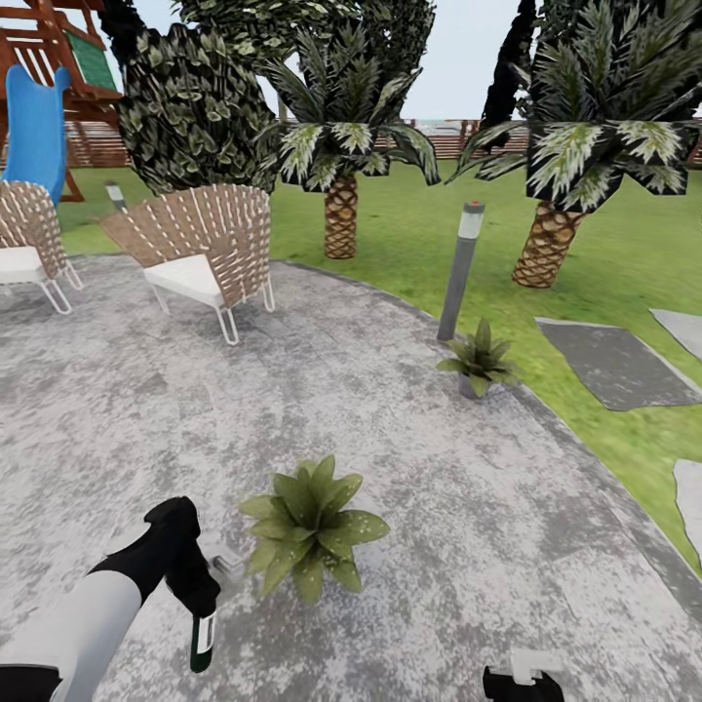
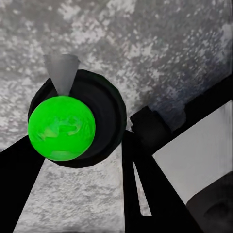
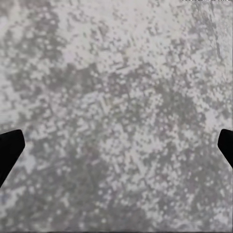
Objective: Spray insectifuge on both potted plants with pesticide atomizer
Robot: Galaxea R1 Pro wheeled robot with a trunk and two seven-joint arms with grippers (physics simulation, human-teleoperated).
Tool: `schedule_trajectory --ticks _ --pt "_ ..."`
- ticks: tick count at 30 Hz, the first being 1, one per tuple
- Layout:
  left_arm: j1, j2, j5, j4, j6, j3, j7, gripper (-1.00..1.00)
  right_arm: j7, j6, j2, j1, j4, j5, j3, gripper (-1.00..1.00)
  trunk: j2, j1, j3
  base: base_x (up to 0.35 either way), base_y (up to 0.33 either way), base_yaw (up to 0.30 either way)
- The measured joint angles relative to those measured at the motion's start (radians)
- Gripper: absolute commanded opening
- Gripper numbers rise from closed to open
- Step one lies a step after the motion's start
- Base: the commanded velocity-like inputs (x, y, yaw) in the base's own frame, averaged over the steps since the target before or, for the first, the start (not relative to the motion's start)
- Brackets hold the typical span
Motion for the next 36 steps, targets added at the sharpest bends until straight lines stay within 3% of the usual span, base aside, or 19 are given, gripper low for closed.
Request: schedule_trajectory --ticks 2,6,14,21,25,36 --pt "0.002 0.002 -0.006 0.0 -0.003 -0.006 -0.046 -1.0 0.0 -0.001 0.0 0.0 0.0 0.0 0.0 1.0 0.0 0.0 0.0 0.099 0.306 -0.002" --pt "0.003 0.003 -0.006 0.0 -0.005 -0.01 -0.062 -1.0 0.0 -0.002 0.0 0.0 0.0 0.0 0.0 1.0 0.0 0.0 0.0 0.079 0.124 -0.127" --pt "0.003 -0.016 -0.005 -0.005 -0.005 -0.009 -0.055 -1.0 0.0 -0.002 0.0 0.0 -0.001 0.0 0.0 1.0 0.0 0.0 0.0 0.004 0.005 -0.17" --pt "0.004 -0.015 -0.006 -0.005 -0.005 -0.008 -0.053 -1.0 0.0 -0.002 0.002 0.0 -0.004 -0.001 -0.001 1.0 0.0 0.0 0.0 0.0 0.0 -0.004" --pt "0.003 -0.002 -0.007 0.0 -0.005 -0.008 -0.053 -1.0 0.0 -0.002 0.002 0.0 -0.004 -0.001 -0.001 1.0 0.0 0.0 0.0 0.0 0.0 -0.002" --pt "0.003 -0.001 -0.007 -0.003 -0.005 -0.01 -0.049 -1.0 -0.001 -0.002 0.0 0.0 -0.003 -0.001 -0.001 1.0 0.0 0.001 0.0 -0.121 0.0 -0.24"
